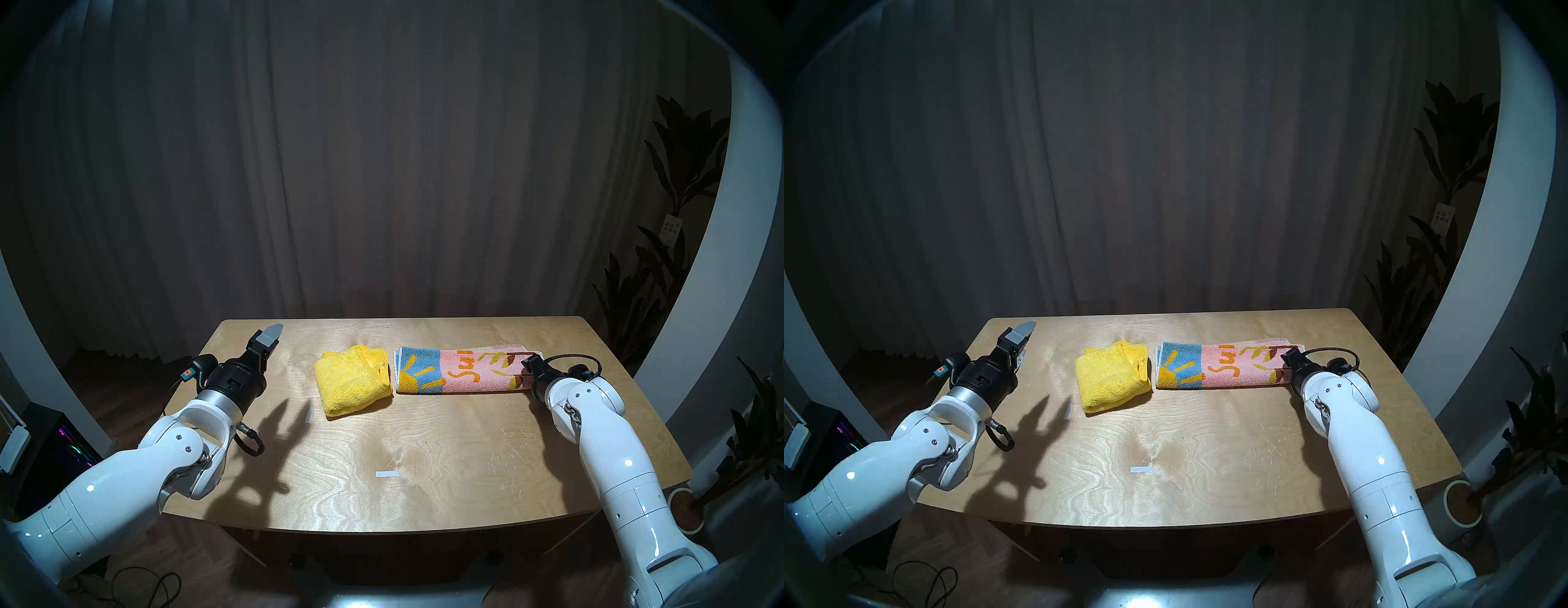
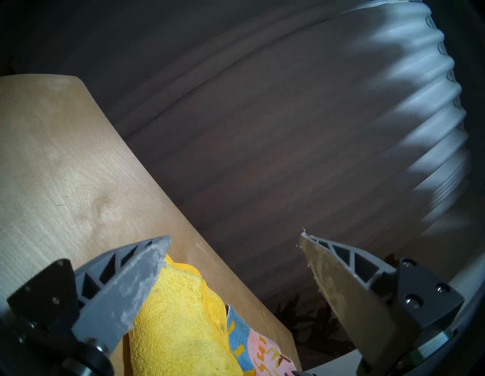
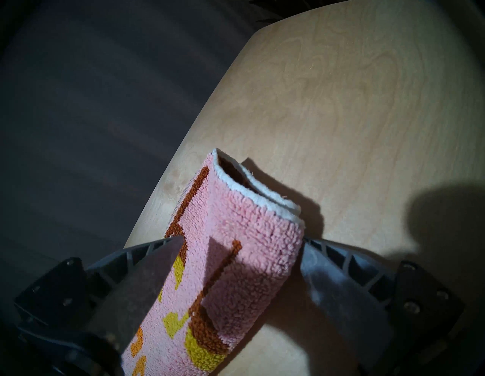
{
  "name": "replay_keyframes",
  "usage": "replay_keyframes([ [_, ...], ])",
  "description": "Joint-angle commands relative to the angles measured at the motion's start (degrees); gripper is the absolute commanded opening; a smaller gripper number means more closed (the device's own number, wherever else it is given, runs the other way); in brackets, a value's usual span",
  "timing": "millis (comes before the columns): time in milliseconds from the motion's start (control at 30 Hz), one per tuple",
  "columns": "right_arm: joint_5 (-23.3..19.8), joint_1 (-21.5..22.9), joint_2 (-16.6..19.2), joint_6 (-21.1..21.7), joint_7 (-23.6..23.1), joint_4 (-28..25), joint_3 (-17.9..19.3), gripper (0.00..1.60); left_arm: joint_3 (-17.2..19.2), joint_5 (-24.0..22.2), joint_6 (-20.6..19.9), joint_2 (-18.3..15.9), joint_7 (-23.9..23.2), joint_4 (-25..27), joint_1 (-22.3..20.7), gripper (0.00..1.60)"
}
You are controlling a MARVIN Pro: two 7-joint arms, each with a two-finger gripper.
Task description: Fold each towel twice and stack them on table
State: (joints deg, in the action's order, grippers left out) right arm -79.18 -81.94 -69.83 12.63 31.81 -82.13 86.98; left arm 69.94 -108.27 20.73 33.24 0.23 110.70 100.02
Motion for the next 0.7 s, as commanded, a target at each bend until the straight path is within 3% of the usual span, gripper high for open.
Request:
replay_keyframes([
  [0, -0.09, -0.34, -2.05, 1.40, 0.92, 2.48, -2.90, 0.76, 1.35, 0.12, 1.50, -0.76, -0.21, 1.40, 0.71, 1.60],
  [67, 0.02, -0.23, -1.95, 1.38, 1.00, 2.79, -3.24, 0.38, 1.41, 0.07, 1.80, -0.82, -0.10, 1.60, 1.10, 1.60],
  [100, 0.01, -0.22, -1.94, 1.31, 0.99, 2.86, -3.31, 0.00, 1.43, -0.05, 1.90, -0.80, -0.04, 1.69, 1.26, 1.60],
  [300, 3.12, -1.77, -0.75, -1.22, 0.60, -0.32, -4.30, 0.00, 1.14, 0.16, 2.40, -0.63, 0.09, 1.82, 1.51, 1.60],
  [500, 12.77, -4.36, 3.43, -5.32, 2.89, -6.95, -7.12, 0.00, 1.37, -0.30, 3.51, -0.16, 0.12, 1.99, 1.95, 1.60],
  [667, 16.90, -5.34, 6.06, -6.60, 2.70, -9.14, -7.38, 0.00, 1.68, -0.99, 3.94, -0.11, -0.11, 1.79, 2.46, 1.60],
])
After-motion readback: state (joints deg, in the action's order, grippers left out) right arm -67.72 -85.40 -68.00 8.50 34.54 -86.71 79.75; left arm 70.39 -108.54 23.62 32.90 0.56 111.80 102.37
